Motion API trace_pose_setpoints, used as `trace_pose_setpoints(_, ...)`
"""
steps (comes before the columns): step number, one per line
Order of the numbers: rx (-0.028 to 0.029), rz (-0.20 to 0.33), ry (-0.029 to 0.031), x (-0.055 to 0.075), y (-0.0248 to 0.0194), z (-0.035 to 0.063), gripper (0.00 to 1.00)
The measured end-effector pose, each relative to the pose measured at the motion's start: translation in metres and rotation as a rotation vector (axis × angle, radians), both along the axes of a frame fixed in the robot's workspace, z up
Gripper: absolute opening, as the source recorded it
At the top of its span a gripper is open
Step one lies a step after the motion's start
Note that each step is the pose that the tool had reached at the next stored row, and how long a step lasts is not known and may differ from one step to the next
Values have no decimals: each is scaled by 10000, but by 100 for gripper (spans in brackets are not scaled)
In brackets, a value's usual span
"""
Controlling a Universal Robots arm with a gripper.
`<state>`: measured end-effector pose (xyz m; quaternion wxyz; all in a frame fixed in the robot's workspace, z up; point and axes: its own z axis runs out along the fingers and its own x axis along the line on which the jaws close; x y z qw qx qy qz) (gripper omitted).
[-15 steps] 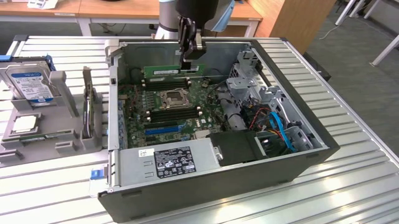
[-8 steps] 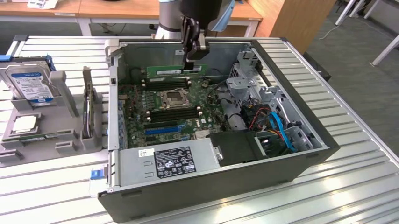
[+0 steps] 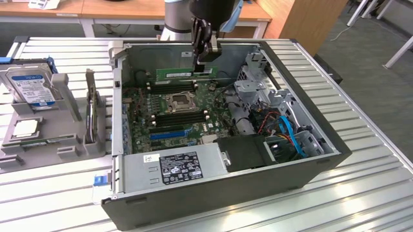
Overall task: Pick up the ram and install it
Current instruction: 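Pick up the ram and move it above insertion slot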
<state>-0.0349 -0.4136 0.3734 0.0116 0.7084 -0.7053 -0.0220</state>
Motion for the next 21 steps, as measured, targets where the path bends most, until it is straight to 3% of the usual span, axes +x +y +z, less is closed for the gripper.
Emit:
trace_pose_setpoints(7, 1, 1, 0, 0, 0, -25, 12)
trace_pose_setpoints(21, 1, 0, 0, -1, -1, -165, 12)
